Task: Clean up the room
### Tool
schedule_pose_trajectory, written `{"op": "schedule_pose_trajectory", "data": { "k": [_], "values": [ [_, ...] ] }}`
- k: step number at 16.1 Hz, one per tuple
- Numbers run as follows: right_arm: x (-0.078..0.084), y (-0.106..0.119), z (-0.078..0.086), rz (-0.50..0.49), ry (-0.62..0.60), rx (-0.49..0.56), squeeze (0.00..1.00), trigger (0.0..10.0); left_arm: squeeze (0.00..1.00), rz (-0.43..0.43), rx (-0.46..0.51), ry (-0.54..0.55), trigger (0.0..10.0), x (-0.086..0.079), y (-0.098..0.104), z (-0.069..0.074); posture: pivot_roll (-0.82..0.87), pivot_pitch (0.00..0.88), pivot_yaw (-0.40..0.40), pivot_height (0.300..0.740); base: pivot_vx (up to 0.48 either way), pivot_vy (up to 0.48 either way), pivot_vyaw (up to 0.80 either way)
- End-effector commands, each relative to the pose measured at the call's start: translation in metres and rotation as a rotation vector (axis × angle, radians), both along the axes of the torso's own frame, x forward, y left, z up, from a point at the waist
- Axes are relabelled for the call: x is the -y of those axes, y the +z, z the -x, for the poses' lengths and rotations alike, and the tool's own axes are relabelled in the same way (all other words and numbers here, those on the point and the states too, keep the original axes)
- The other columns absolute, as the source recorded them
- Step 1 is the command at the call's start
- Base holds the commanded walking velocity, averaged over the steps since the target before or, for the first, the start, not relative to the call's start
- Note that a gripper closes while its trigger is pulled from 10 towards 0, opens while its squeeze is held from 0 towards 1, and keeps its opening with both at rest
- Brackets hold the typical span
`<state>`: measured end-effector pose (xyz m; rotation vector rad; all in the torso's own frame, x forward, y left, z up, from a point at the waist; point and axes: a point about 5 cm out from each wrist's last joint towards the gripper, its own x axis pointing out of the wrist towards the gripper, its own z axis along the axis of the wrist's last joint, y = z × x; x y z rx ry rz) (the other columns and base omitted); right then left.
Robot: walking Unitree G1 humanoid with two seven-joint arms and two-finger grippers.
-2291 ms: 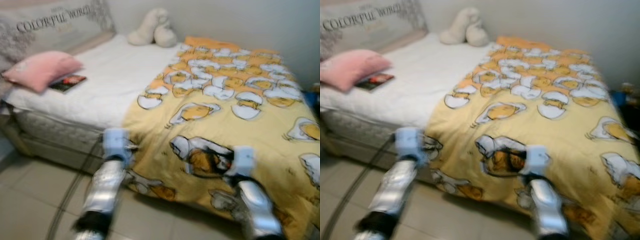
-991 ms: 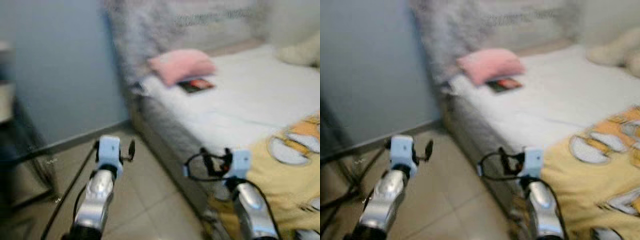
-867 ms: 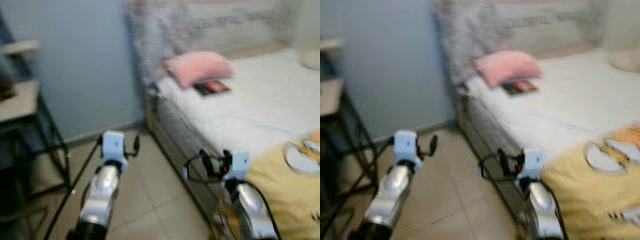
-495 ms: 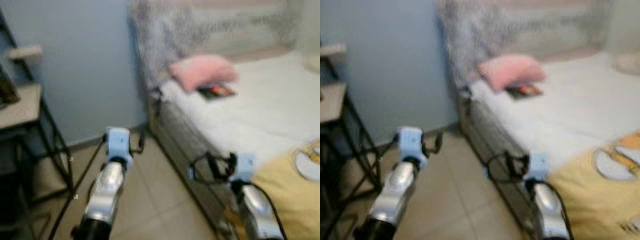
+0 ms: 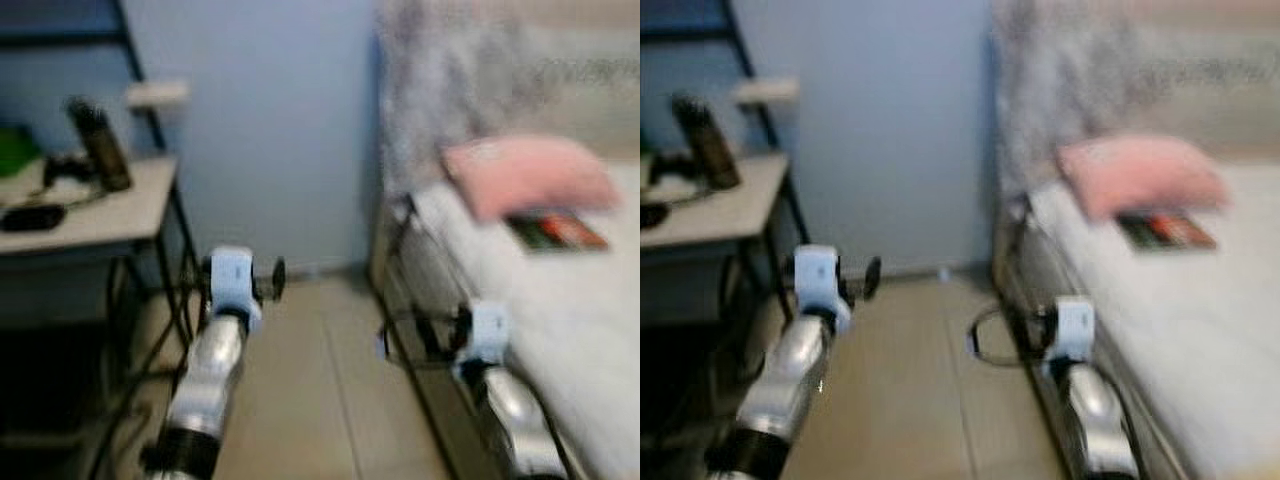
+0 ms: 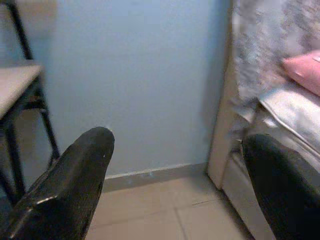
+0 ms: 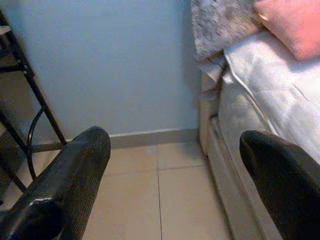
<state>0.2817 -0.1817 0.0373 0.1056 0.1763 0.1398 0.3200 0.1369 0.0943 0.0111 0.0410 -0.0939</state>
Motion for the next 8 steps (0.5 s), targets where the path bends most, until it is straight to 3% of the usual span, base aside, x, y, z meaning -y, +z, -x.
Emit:
{"op": "schedule_pose_trajectory", "data": {
  "k": [1,3,4,5,8],
  "values": [
    [-0.008,0.005,-0.007,-0.010,0.016,0.019,0.02,10.0,0.00,-0.006,-0.008,0.025,10.0,-0.009,-0.001,-0.001,0.19,0.000,0.005,0.740,0.480,0.000,0.48],
    [-0.010,0.006,-0.008,-0.007,0.018,0.021,0.02,10.0,0.00,-0.004,-0.009,0.026,10.0,-0.010,-0.002,-0.001,0.20,0.000,0.004,0.740,0.480,0.000,0.48],
    [-0.013,0.005,-0.008,0.002,0.030,0.020,0.03,10.0,0.00,0.062,-0.018,0.027,10.0,-0.013,-0.002,-0.002,0.20,0.000,0.004,0.740,0.480,0.000,0.47],
    [-0.014,0.005,-0.008,0.004,0.033,0.020,0.03,10.0,0.00,0.074,-0.009,0.029,10.0,-0.016,-0.001,-0.004,0.20,0.000,0.004,0.740,0.480,0.000,0.47],
    [-0.012,0.003,-0.006,-0.008,0.018,0.021,0.00,10.0,0.00,0.031,0.026,0.008,10.0,-0.023,0.009,-0.013,0.20,0.000,0.003,0.740,0.480,0.000,0.58]
  ]
}}
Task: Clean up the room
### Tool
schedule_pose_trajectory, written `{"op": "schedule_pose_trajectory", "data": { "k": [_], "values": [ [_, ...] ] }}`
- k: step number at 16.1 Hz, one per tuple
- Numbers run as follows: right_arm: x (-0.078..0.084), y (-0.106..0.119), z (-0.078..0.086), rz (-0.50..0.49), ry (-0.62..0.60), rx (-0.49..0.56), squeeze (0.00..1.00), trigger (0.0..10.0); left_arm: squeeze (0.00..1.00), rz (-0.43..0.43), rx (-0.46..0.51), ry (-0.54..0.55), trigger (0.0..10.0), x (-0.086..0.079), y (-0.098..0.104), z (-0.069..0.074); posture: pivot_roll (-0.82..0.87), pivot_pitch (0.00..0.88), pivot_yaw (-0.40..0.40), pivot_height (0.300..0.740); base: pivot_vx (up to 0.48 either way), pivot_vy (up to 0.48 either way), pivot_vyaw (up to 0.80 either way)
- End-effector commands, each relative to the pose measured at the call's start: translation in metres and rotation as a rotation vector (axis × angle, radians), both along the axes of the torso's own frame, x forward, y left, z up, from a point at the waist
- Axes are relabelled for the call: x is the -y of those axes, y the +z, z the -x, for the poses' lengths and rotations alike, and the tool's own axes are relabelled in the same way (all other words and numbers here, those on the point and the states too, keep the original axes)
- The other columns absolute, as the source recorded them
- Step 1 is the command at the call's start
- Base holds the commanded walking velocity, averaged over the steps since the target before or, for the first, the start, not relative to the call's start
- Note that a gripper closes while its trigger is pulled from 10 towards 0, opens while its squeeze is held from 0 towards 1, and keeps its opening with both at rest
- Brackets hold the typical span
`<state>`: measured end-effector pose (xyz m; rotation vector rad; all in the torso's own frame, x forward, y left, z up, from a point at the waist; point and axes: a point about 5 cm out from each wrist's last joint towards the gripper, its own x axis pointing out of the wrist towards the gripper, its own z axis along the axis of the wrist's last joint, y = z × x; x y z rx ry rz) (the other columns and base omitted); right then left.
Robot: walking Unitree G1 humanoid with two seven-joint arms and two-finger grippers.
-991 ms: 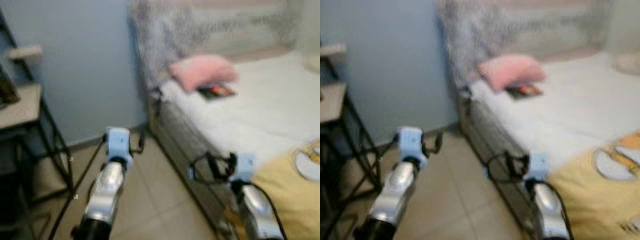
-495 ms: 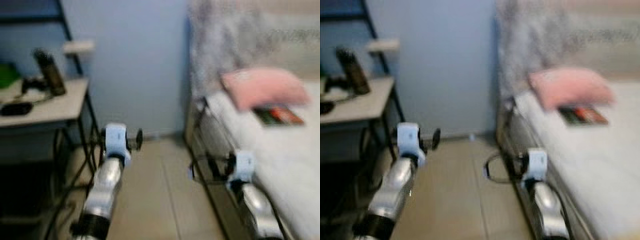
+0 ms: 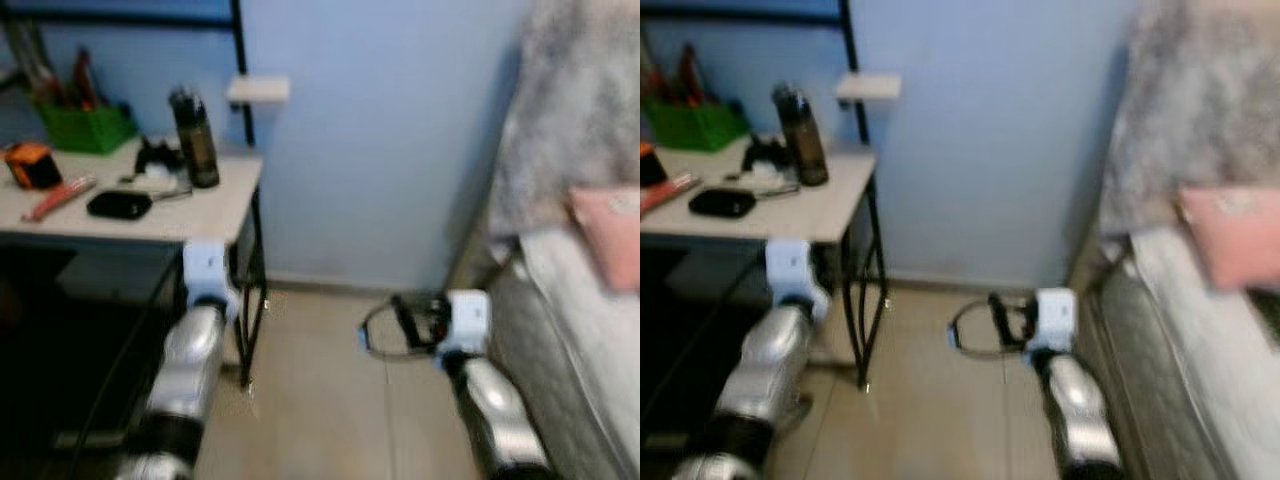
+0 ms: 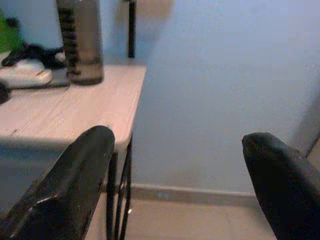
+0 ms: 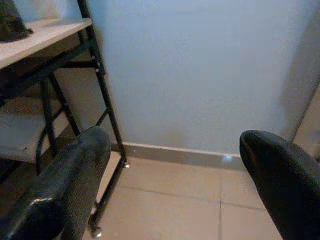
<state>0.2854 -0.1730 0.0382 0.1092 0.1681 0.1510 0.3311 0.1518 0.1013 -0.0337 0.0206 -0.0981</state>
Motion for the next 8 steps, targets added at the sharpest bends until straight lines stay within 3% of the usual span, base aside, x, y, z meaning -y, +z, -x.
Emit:
{"op": "schedule_pose_trajectory", "data": {
  "k": [1,3,8],
  "values": [
    [-0.0029,0.0019,-0.0013,0.008,-0.003,0.016,0.00,10.0,0.00,-0.026,0.012,-0.003,10.0,-0.0084,0.0023,-0.0021,0.20,0.000,0.002,0.740,0.480,0.000,0.00],
    [-0.0034,0.0022,-0.0008,0.003,-0.012,0.021,0.00,10.0,0.00,-0.029,0.014,-0.032,10.0,-0.0062,0.0020,-0.0023,0.19,0.000,0.002,0.740,0.480,0.000,0.00],
    [0.0002,0.0038,-0.0018,0.036,-0.026,0.036,0.00,10.0,0.00,-0.039,0.019,-0.090,10.0,0.0006,0.0002,-0.0035,0.19,0.000,0.001,0.740,0.480,0.000,-0.75]
  ]
}}
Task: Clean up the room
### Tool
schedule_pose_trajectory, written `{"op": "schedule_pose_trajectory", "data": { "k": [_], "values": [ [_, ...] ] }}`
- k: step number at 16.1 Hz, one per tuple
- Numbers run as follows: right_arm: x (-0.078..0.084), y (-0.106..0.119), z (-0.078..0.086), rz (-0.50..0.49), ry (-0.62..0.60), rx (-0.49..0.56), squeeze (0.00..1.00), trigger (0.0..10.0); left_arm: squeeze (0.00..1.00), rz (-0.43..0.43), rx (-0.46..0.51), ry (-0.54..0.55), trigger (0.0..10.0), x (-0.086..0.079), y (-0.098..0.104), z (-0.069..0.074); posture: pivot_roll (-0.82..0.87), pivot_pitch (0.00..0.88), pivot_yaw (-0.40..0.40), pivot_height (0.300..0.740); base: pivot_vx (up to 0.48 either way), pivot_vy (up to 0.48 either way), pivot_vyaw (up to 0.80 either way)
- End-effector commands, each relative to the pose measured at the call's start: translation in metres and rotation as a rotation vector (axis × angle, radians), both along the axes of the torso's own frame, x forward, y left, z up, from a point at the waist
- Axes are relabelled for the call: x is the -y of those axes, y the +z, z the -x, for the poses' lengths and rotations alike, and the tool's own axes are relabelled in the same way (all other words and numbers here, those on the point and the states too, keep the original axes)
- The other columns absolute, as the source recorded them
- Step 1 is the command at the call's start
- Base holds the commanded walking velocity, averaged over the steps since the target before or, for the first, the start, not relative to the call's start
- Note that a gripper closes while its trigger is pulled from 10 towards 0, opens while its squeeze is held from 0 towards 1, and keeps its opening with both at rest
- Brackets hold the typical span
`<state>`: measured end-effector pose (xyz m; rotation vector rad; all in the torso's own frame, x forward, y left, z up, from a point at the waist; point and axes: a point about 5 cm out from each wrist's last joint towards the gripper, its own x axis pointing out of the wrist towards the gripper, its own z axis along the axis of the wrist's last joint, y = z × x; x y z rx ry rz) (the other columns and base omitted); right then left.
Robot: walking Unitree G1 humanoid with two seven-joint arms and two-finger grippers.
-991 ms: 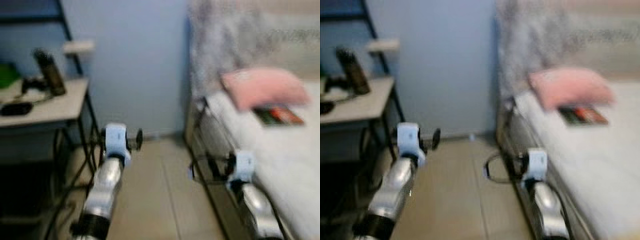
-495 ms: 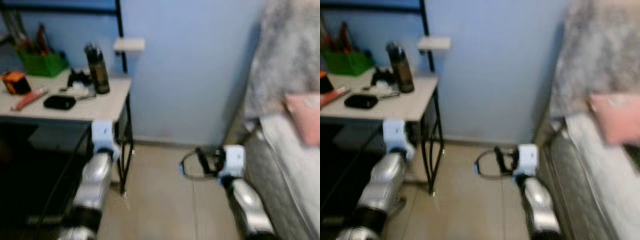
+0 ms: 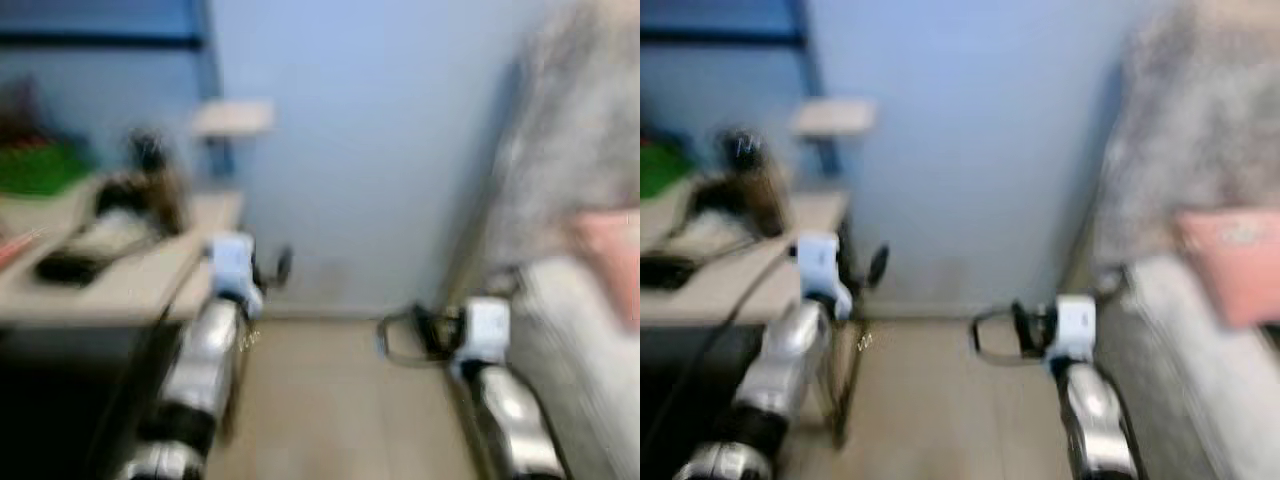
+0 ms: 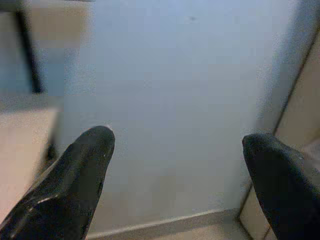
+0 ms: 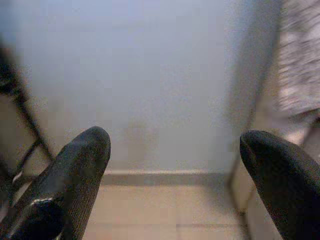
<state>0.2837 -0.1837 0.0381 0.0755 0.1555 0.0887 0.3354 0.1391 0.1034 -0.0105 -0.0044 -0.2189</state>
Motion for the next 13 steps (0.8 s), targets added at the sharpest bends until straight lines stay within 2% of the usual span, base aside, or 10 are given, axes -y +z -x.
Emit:
{"op": "schedule_pose_trajectory", "data": {
  "k": [1,2,3,4,5,6,9,10,12,13],
  "values": [
    [-0.009,0.002,-0.003,-0.008,0.019,0.012,0.00,10.0,0.00,-0.019,-0.009,0.030,10.0,-0.013,-0.003,0.002,0.19,0.000,0.002,0.740,0.480,0.000,0.00],
    [-0.007,0.004,0.003,-0.007,0.016,0.021,0.00,10.0,0.00,-0.013,-0.010,0.097,10.0,-0.019,-0.008,0.012,0.19,0.000,-0.003,0.740,0.480,0.000,0.00],
    [-0.001,0.006,0.019,0.001,0.022,0.028,0.00,10.0,0.00,-0.023,-0.003,0.092,10.0,-0.020,-0.010,0.030,0.19,0.000,-0.014,0.740,0.480,0.000,0.00],
    [0.006,0.003,0.047,0.035,0.033,0.006,0.00,10.0,0.00,-0.044,-0.026,0.113,10.0,-0.026,-0.016,0.054,0.19,0.000,-0.020,0.740,0.480,0.000,0.00],
    [0.014,-0.007,0.070,0.069,0.033,-0.050,0.00,10.0,0.00,-0.127,-0.055,0.077,10.0,-0.023,-0.020,0.073,0.19,0.000,-0.021,0.740,0.480,0.000,0.00],
    [0.019,-0.015,0.075,0.062,0.007,-0.091,0.00,10.0,0.00,-0.134,-0.087,0.087,10.0,-0.022,-0.022,0.071,0.20,0.000,-0.020,0.740,0.000,0.000,0.00],
    [0.014,-0.009,0.050,0.032,-0.032,-0.077,0.00,10.0,0.00,-0.107,-0.109,0.090,10.0,-0.014,-0.015,0.066,0.21,0.000,-0.007,0.740,0.000,0.000,0.00],
    [0.014,-0.009,0.047,0.027,-0.028,-0.076,0.00,10.0,0.00,-0.114,-0.105,0.090,10.0,-0.014,-0.012,0.065,0.21,0.000,-0.005,0.740,0.000,0.000,0.00],
    [0.010,-0.009,0.043,0.013,-0.009,-0.074,0.00,10.0,0.00,-0.115,-0.099,0.093,10.0,-0.014,-0.010,0.061,0.22,0.000,-0.006,0.740,0.000,0.000,0.63],
    [0.006,-0.008,0.040,0.010,-0.001,-0.073,0.00,10.0,0.00,-0.158,-0.097,0.110,10.0,-0.016,-0.009,0.057,0.22,0.000,-0.008,0.740,0.000,0.000,0.53]
  ]
}}
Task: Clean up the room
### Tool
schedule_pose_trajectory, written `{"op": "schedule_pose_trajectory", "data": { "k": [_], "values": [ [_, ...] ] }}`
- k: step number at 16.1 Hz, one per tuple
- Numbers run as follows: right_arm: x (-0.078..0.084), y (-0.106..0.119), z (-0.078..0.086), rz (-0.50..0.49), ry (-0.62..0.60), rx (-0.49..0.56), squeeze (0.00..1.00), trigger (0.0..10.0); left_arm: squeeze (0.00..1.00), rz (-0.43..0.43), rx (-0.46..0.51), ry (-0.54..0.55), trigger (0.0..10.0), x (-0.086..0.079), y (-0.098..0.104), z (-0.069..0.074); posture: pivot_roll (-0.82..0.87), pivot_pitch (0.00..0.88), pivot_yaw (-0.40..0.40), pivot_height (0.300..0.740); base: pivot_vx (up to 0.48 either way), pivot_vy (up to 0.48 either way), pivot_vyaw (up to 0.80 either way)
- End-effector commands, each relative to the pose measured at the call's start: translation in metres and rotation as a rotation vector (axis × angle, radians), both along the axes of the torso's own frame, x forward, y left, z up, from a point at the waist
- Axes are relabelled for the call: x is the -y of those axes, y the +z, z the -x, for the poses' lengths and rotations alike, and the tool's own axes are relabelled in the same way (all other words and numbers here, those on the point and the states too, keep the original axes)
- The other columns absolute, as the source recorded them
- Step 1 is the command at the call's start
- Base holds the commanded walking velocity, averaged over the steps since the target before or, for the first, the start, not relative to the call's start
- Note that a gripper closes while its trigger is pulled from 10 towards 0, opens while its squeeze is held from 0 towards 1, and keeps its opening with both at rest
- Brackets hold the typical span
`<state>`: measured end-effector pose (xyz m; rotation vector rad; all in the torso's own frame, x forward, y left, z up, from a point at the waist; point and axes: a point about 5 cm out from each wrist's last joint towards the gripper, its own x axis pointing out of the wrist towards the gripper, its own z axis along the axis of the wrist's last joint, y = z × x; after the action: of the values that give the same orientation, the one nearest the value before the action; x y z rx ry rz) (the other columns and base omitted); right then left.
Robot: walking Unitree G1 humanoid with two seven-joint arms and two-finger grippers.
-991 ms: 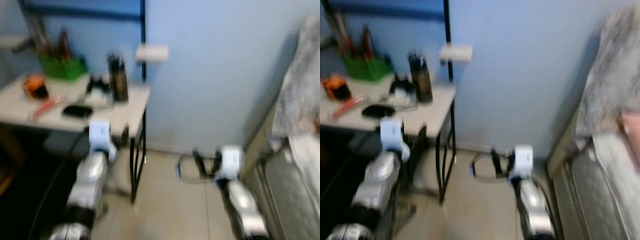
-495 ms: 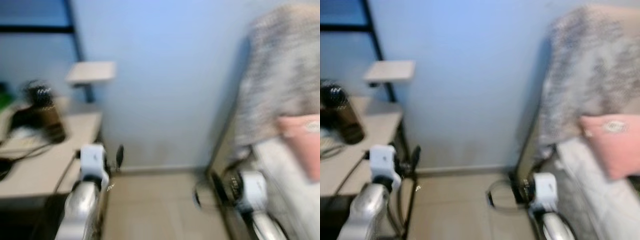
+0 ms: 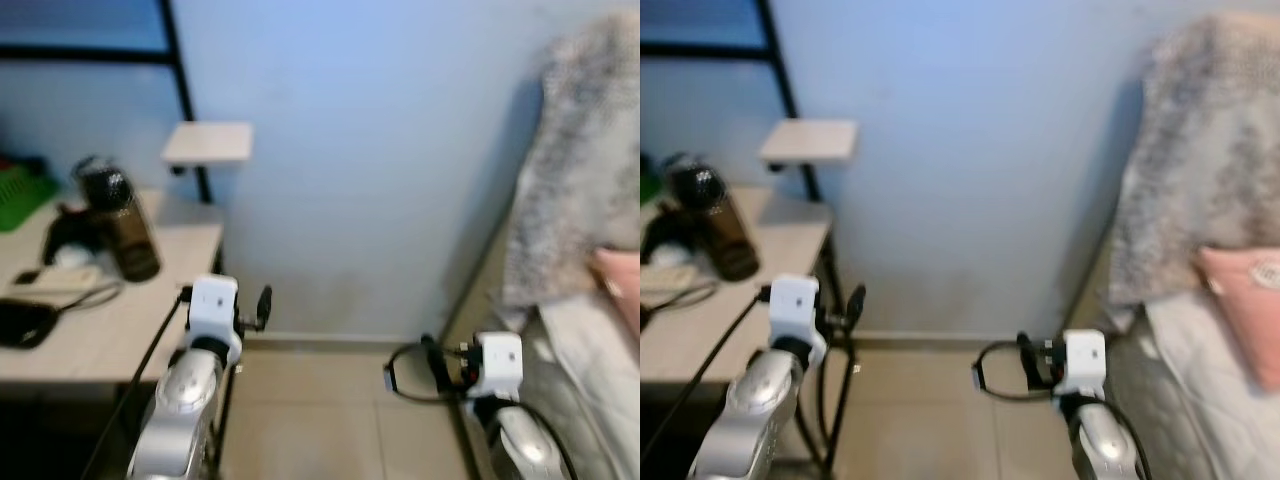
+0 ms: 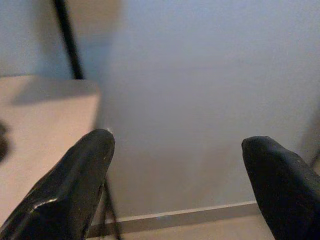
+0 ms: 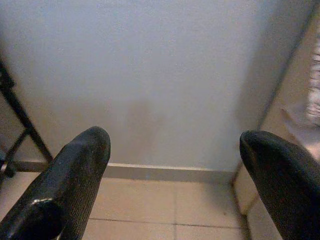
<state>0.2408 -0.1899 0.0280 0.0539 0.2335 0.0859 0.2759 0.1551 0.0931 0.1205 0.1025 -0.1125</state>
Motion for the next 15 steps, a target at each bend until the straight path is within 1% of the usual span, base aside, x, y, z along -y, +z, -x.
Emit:
{"op": "schedule_pose_trajectory", "data": {
  "k": [1,3,5,7,8,9,10,11,12,13,14,15],
  "values": [
    [-0.002,0.002,-0.006,-0.017,0.003,0.010,0.00,10.0,0.00,-0.056,-0.001,0.028,10.0,-0.003,0.002,-0.008,0.22,0.000,-0.009,0.740,0.000,0.000,0.51],
    [-0.007,0.004,-0.013,-0.029,0.002,0.026,0.01,10.0,0.00,-0.040,0.022,0.044,10.0,-0.005,0.007,-0.016,0.23,0.000,-0.008,0.740,0.000,0.000,0.47],
    [-0.010,0.006,-0.017,-0.036,0.007,0.039,0.01,10.0,0.00,-0.043,0.023,0.043,10.0,-0.006,0.008,-0.018,0.23,0.000,-0.005,0.740,0.000,0.000,0.47],
    [-0.010,0.006,-0.017,-0.059,-0.015,0.043,0.01,10.0,0.00,-0.056,0.019,-0.010,10.0,-0.001,0.006,-0.015,0.23,0.000,-0.002,0.740,0.000,0.000,0.40],
    [-0.001,0.009,-0.013,-0.046,-0.109,0.063,0.00,10.0,0.00,-0.170,0.060,-0.124,10.0,0.004,0.001,-0.010,0.24,0.000,-0.006,0.740,0.000,0.000,0.00],
    [0.007,0.011,-0.006,-0.023,-0.178,0.077,0.00,10.0,0.00,-0.218,0.024,-0.182,10.0,0.004,-0.010,-0.005,0.23,0.000,-0.011,0.740,0.000,0.000,0.00],
    [0.012,0.011,0.001,0.003,-0.217,0.080,0.00,10.0,0.00,-0.199,-0.009,-0.200,10.0,0.004,-0.016,-0.002,0.23,0.000,-0.012,0.740,0.000,0.000,0.00],
    [0.020,0.006,0.016,0.026,-0.281,0.055,0.00,10.0,0.00,-0.160,-0.036,-0.230,10.0,0.007,-0.020,0.001,0.23,0.000,-0.013,0.740,0.000,0.000,0.00],
    [0.023,0.002,0.021,0.023,-0.293,0.035,0.00,10.0,0.00,-0.142,-0.030,-0.239,10.0,0.009,-0.019,0.001,0.23,0.000,-0.013,0.740,0.000,0.000,0.00],
    [0.025,-0.004,0.026,0.018,-0.300,0.006,0.00,10.0,0.00,-0.105,-0.024,-0.233,10.0,0.012,-0.016,-0.003,0.21,0.000,-0.003,0.740,0.000,0.000,0.00],
    [0.026,-0.005,0.022,0.022,-0.300,0.008,0.00,10.0,0.00,-0.052,-0.016,-0.209,10.0,0.014,-0.013,-0.011,0.20,0.000,0.008,0.740,0.000,0.000,0.00],
    [0.024,-0.002,0.018,0.011,-0.299,0.023,0.00,10.0,0.00,-0.018,-0.004,-0.194,10.0,0.013,-0.010,-0.014,0.20,0.000,0.013,0.740,0.000,0.000,0.00]
  ]
}}
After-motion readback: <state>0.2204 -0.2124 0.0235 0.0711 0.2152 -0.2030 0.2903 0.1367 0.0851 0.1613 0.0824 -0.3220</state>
